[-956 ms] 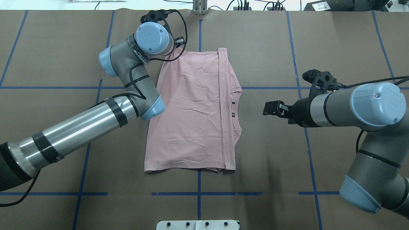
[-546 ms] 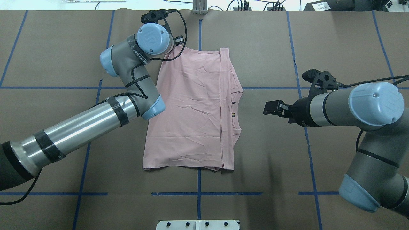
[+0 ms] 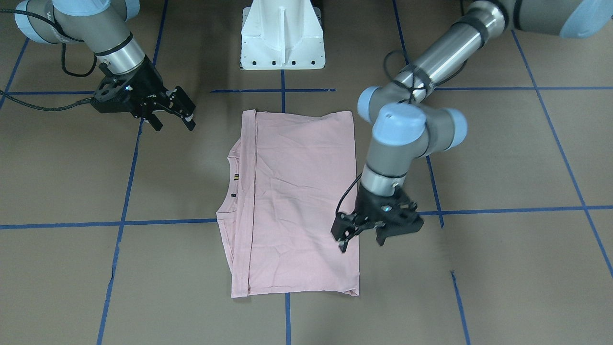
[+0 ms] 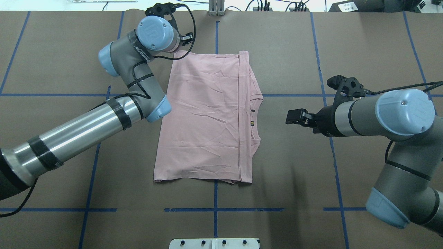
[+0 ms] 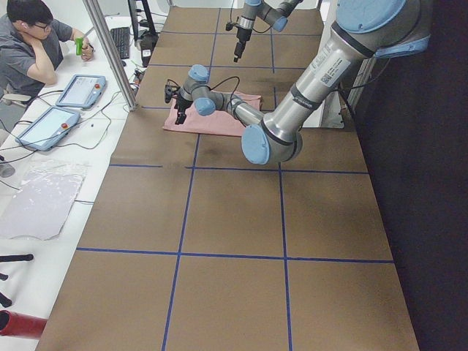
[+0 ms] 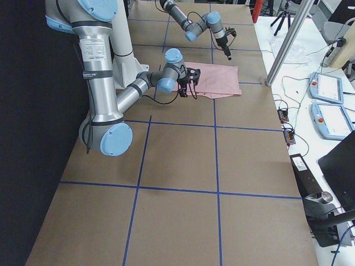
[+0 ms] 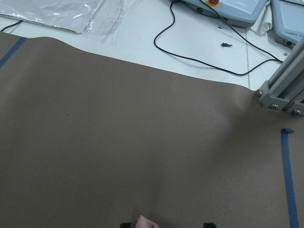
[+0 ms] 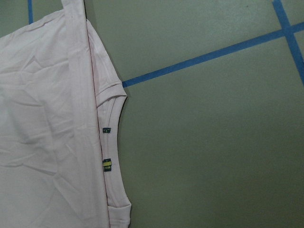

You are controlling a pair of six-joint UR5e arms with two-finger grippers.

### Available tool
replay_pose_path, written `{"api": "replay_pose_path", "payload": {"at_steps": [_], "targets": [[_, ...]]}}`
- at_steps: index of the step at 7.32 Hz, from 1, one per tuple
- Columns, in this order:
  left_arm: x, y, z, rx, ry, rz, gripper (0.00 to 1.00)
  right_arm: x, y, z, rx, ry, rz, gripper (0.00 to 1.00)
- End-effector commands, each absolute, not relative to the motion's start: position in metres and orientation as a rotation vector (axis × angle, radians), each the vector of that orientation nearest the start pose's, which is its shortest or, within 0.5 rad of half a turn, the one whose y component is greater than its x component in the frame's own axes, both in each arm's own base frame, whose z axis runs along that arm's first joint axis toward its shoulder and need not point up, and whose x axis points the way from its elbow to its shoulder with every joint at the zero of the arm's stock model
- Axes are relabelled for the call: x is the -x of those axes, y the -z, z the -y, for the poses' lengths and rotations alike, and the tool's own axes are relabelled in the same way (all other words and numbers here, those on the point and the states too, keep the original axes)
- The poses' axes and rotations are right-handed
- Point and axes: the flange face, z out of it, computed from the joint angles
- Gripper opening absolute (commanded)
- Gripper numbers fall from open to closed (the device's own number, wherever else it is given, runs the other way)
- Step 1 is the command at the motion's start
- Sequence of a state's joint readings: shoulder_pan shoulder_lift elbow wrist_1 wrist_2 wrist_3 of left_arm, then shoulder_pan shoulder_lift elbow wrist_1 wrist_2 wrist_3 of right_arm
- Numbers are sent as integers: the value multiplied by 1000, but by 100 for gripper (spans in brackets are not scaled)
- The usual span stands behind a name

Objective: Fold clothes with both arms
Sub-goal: 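Pull the shirt corner away from the robot with the left gripper, rotating it upright, then release the shirt and move the left gripper to its corner nearest the robot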

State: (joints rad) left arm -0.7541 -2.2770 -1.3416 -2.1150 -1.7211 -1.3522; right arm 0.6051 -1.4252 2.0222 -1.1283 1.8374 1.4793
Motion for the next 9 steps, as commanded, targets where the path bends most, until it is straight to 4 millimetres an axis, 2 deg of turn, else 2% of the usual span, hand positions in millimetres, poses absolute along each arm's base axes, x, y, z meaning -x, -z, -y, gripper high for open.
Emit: {"api": "replay_pose_path", "payload": {"at_steps": [1, 2, 3, 4, 5, 6, 7, 8, 9], "targets": [[-427, -259, 531, -196, 479, -976, 100, 376, -330, 375, -106, -309, 1033, 100], [-439, -282, 470, -84, 556, -986, 100, 385, -320, 374, -95, -303, 1018, 100], [-452, -294, 399, -1, 629, -995, 100, 391, -316, 371, -84, -298, 996, 100], [-478, -298, 337, 80, 669, -977, 100, 396, -311, 370, -84, -287, 1000, 100], [-506, -305, 299, 119, 714, -911, 100, 396, -311, 370, -86, -285, 1000, 100], [-528, -293, 274, 150, 713, -867, 100, 396, -311, 370, -86, -283, 1000, 100], [-545, -278, 264, 159, 702, -828, 100, 396, -311, 370, -87, -285, 999, 100], [-549, -276, 265, 154, 705, -818, 100, 397, -312, 370, -86, -286, 998, 100], [-555, -289, 270, 142, 714, -788, 100, 397, -313, 370, -87, -285, 996, 100]]}}
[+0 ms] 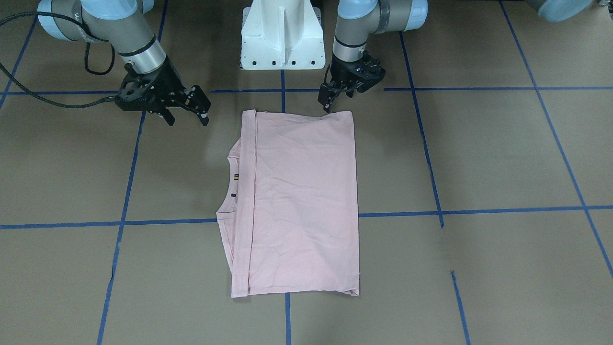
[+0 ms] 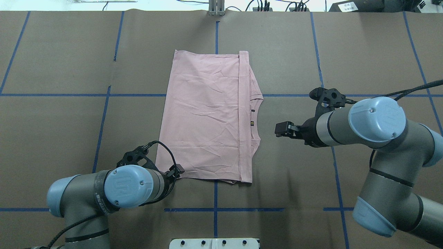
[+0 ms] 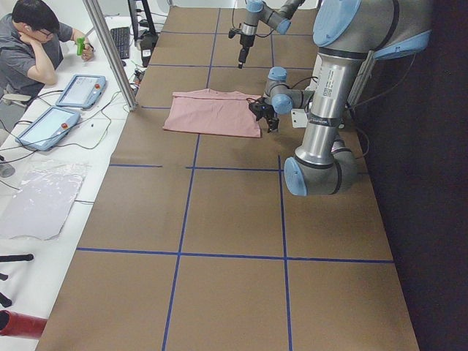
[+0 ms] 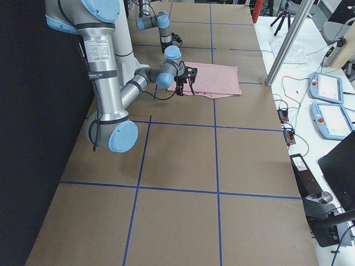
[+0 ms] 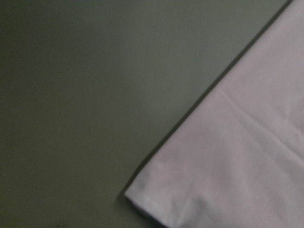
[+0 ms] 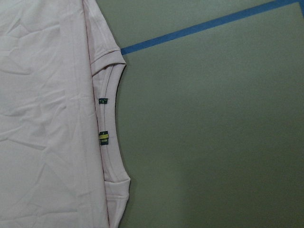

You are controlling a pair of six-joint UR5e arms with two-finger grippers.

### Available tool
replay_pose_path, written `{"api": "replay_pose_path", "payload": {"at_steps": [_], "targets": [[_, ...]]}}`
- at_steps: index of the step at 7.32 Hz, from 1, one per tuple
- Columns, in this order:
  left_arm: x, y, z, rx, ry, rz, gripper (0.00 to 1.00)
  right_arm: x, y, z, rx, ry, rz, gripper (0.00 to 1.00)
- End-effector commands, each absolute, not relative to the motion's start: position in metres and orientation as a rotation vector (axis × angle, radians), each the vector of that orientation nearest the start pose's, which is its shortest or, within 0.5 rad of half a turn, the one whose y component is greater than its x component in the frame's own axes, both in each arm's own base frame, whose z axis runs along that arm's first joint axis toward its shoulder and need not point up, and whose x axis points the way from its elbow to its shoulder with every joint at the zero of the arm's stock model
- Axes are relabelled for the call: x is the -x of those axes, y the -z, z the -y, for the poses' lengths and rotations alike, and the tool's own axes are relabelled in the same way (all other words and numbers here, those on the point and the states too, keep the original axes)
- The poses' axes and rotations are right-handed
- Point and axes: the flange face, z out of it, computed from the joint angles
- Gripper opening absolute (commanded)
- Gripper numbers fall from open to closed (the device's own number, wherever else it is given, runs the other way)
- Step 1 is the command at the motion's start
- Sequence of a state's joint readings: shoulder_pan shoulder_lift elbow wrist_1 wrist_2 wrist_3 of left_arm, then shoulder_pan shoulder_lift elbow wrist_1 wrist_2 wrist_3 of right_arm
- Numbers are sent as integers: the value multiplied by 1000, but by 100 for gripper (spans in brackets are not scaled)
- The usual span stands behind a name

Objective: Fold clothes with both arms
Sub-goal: 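Release the shirt and move the left gripper to its corner nearest the robot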

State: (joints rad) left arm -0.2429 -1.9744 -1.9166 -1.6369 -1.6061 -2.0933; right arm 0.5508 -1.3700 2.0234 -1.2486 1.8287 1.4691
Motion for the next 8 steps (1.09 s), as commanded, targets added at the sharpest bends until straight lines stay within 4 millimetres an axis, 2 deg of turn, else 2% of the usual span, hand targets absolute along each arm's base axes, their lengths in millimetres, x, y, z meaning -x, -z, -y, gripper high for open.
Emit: {"api": "replay_pose_path", "payload": {"at_steps": [1, 3, 8], "targets": [[-552, -290, 278, 133, 721, -787, 99, 398, -313, 371, -87, -285, 996, 100], [-546, -296, 291, 110, 740, -778, 98, 397, -312, 371, -87, -284, 998, 100], [-554, -309, 292, 108, 740, -750, 94, 397, -312, 371, -89, -287, 997, 100]]}}
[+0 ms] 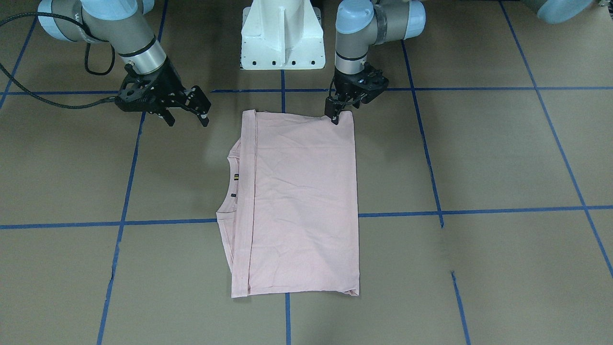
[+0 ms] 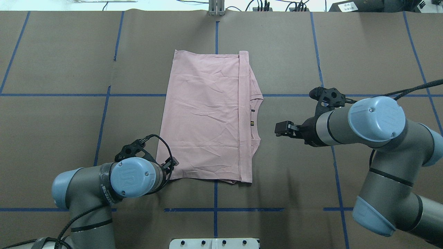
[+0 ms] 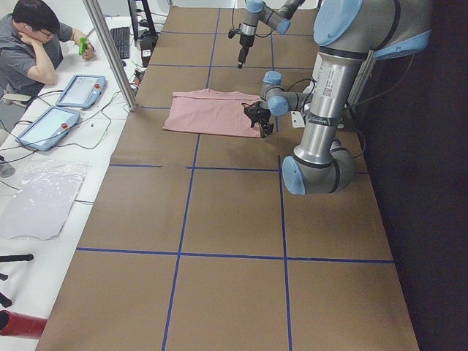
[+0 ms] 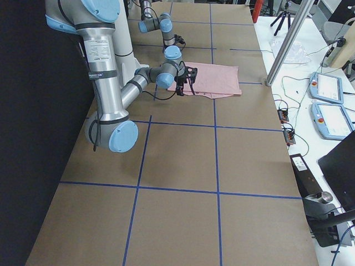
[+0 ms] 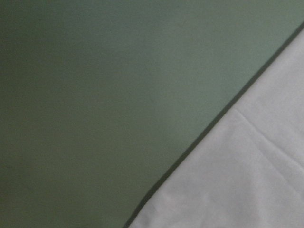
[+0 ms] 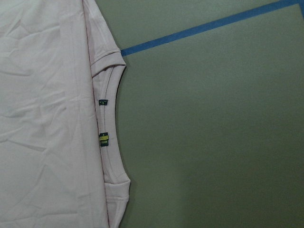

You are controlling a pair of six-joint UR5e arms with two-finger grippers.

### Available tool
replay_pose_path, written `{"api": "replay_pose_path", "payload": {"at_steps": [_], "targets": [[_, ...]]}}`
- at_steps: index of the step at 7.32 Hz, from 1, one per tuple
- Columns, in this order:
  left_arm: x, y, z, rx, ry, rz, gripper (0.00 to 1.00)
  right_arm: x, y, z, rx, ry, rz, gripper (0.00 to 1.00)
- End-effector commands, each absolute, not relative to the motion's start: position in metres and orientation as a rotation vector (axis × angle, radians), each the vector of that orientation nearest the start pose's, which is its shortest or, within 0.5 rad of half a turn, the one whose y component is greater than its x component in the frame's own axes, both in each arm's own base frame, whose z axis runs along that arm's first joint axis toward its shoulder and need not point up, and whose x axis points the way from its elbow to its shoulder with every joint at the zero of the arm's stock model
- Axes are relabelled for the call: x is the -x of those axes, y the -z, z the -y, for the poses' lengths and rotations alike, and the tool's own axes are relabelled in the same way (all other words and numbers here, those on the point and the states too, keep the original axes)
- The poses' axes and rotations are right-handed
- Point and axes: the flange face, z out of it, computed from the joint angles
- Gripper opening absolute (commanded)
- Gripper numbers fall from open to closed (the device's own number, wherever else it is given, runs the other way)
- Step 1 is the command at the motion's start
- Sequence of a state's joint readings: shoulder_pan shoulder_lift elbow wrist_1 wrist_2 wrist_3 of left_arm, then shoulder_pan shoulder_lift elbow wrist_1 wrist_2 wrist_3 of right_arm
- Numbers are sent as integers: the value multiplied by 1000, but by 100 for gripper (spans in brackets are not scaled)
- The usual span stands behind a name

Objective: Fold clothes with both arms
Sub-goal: 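Release the shirt and move the left gripper to its corner nearest the robot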

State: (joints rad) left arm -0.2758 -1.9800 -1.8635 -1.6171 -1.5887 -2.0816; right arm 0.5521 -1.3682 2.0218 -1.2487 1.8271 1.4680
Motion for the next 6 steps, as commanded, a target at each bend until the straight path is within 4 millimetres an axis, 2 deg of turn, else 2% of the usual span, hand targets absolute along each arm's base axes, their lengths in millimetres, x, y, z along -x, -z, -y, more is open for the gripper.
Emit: {"api": "replay_pose_path", "payload": {"at_steps": [1, 3, 4, 6], "targets": [[-554, -309, 292, 108, 740, -750, 90, 396, -311, 371, -90, -286, 999, 100], [-551, -302, 293, 108, 742, -763, 72, 395, -310, 371, -92, -287, 1002, 100], [-551, -301, 293, 108, 742, -764, 56, 395, -310, 371, -92, -287, 1002, 100], [-550, -302, 293, 108, 742, -763, 36, 395, -310, 372, -93, -288, 1002, 100]]}}
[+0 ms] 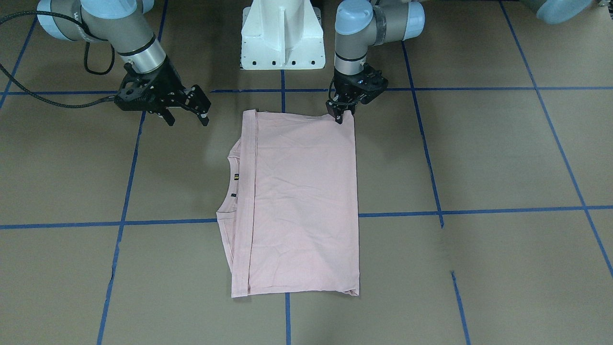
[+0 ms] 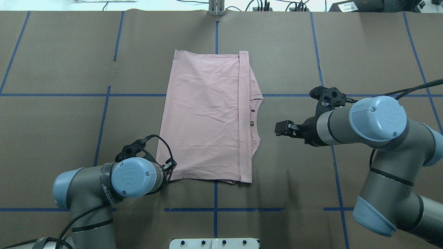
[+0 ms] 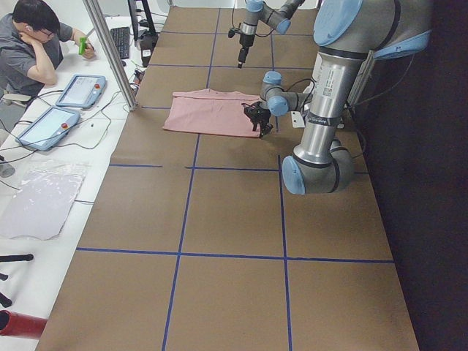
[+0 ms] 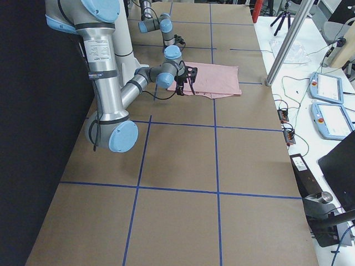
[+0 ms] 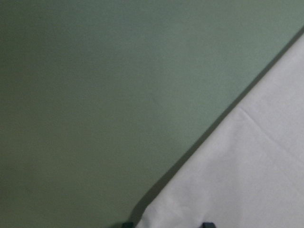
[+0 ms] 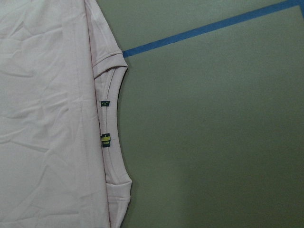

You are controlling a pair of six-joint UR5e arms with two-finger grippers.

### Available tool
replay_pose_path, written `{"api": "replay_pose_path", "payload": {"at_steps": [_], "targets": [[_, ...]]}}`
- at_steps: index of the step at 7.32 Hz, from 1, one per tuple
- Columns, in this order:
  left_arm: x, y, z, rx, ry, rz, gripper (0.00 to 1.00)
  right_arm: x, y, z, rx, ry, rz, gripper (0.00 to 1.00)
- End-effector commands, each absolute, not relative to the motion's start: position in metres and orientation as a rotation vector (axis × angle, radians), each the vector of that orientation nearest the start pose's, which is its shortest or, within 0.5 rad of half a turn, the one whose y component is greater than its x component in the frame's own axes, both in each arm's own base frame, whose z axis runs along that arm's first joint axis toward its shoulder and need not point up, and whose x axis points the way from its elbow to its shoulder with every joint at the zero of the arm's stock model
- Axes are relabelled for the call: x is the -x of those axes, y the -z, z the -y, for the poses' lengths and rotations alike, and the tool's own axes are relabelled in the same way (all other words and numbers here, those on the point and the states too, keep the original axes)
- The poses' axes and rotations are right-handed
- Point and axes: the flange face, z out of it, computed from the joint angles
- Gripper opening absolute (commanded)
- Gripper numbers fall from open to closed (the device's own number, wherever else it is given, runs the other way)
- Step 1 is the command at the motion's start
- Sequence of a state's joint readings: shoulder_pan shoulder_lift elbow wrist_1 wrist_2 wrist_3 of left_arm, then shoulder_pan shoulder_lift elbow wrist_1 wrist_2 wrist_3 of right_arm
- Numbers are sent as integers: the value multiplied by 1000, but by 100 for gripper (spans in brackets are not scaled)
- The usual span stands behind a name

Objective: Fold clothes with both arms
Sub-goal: 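Release the shirt and move the left gripper to its corner nearest the robot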

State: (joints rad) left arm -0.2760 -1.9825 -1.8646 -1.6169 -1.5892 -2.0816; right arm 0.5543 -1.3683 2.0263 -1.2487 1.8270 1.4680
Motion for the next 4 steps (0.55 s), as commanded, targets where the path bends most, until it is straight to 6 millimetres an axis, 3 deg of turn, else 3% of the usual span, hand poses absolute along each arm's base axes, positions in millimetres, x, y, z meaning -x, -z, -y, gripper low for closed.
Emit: {"api": "replay_pose_path", "payload": {"at_steps": [1, 2, 4], "targets": [[-549, -302, 292, 110, 741, -764, 22, 395, -310, 372, -93, -288, 1002, 100], [-548, -302, 292, 110, 741, -766, 8, 395, -310, 372, -93, -288, 1002, 100], [-541, -290, 291, 110, 739, -792, 0, 394, -309, 372, -93, -288, 1003, 100]]}}
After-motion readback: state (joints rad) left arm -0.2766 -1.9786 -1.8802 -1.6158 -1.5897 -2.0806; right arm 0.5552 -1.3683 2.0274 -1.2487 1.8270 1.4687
